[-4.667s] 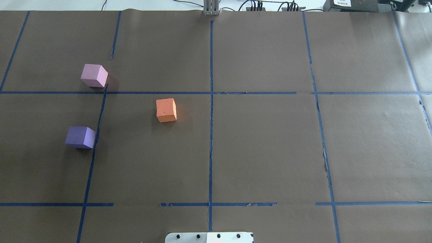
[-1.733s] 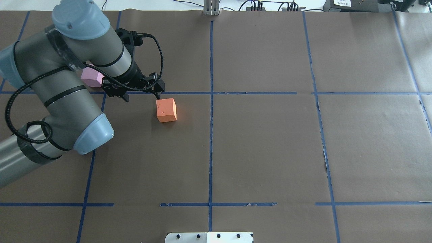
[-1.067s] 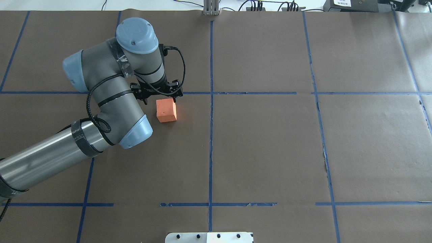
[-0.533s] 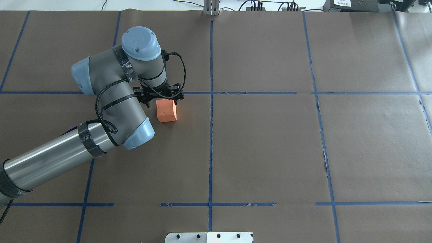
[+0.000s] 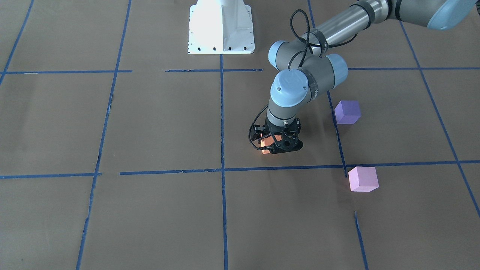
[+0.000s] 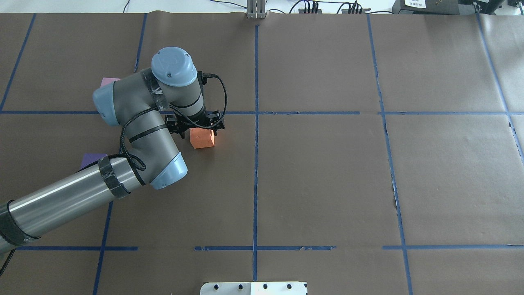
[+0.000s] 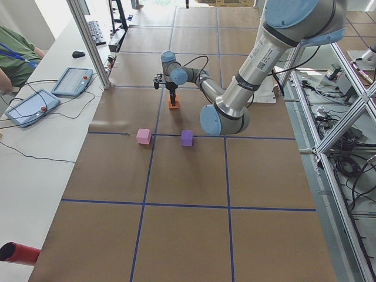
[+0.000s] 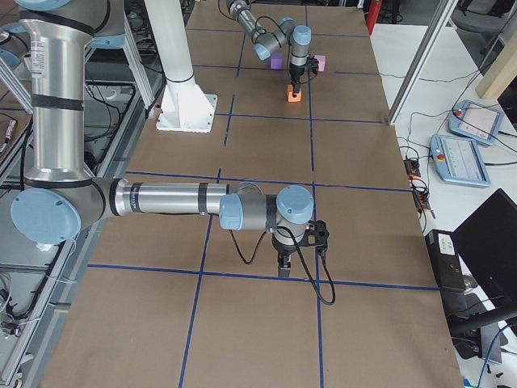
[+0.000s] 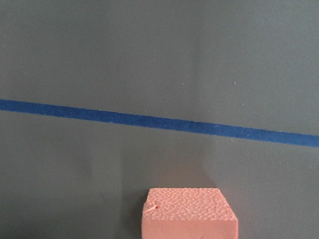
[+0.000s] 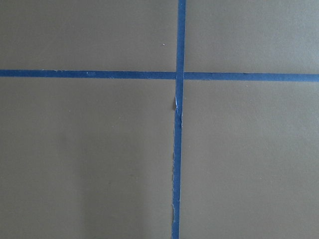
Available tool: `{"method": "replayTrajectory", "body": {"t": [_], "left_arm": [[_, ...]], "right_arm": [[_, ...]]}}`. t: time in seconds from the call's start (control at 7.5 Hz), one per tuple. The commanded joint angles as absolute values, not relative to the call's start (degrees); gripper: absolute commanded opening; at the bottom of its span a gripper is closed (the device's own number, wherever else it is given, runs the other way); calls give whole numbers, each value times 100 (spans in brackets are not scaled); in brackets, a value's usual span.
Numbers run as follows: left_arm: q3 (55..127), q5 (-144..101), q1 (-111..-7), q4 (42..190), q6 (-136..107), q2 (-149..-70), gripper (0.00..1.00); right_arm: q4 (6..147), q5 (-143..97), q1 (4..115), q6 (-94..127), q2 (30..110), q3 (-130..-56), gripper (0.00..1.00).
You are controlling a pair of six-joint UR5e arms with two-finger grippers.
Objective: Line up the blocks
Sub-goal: 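Close the left gripper on the orange cube and lift it, then carry the orange cube toward the gap between pink and purple cubes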
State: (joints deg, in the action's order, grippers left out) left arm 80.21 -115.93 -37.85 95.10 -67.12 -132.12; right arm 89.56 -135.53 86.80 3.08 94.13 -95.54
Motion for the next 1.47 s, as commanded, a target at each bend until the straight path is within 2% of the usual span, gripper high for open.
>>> {"method": "replayTrajectory", "body": {"t": [0.0, 0.13, 0.27, 0.67, 0.8, 1.07, 1.2, 1.33], "left_arm": [[8007, -11593, -3779, 9562, -6855, -13245, 16], [8016, -11593, -3779, 9580, -6873, -13263, 0], [8251, -11610, -3797, 9484, -6890, -13271, 0], [10084, -11584, -3946, 7328, -6497, -13228, 0], [10420, -11575, -4016, 6973, -6086, -13141, 0], [10495, -11601, -4392, 7301, -5136, -12580, 0], [10442, -11671, -4708, 8122, -5142, -12073, 0], [10250, -11889, -4928, 8382, -5124, -11911, 0]], "right_arm": [[8956, -13553, 8684, 308, 9413, -9554, 100], [8956, -13553, 8684, 308, 9413, -9554, 100], [8956, -13553, 8684, 308, 9413, -9554, 100], [8956, -13553, 8684, 308, 9413, -9554, 100], [8956, -13553, 8684, 308, 9413, -9554, 100], [8956, -13553, 8684, 308, 9413, -9554, 100], [8956, -13553, 8684, 308, 9413, -9554, 100], [8956, -13553, 8684, 308, 9413, -9554, 100]]}}
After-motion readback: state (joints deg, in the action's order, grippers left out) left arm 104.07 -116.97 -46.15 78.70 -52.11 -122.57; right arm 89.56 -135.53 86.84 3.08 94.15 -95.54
